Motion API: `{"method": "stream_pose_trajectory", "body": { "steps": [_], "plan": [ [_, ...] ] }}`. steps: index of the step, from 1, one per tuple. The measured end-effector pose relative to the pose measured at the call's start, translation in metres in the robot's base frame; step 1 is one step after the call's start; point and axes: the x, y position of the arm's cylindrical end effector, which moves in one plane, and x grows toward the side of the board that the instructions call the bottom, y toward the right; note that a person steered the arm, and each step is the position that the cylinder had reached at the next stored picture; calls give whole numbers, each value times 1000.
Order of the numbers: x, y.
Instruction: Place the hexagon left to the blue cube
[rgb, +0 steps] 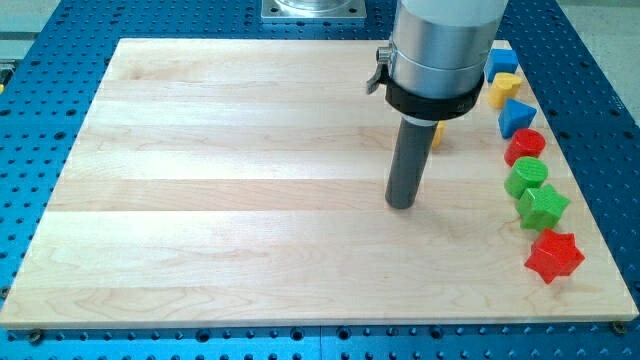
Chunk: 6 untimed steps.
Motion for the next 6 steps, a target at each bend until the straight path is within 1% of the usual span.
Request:
{"method": "stream_pose_trajectory", "body": {
  "steps": [2,3,4,5,6],
  "plan": [
    [-104,58],
    [-132,41],
    [-169,23],
    [-211,67],
    [-236,66]
  ]
}}
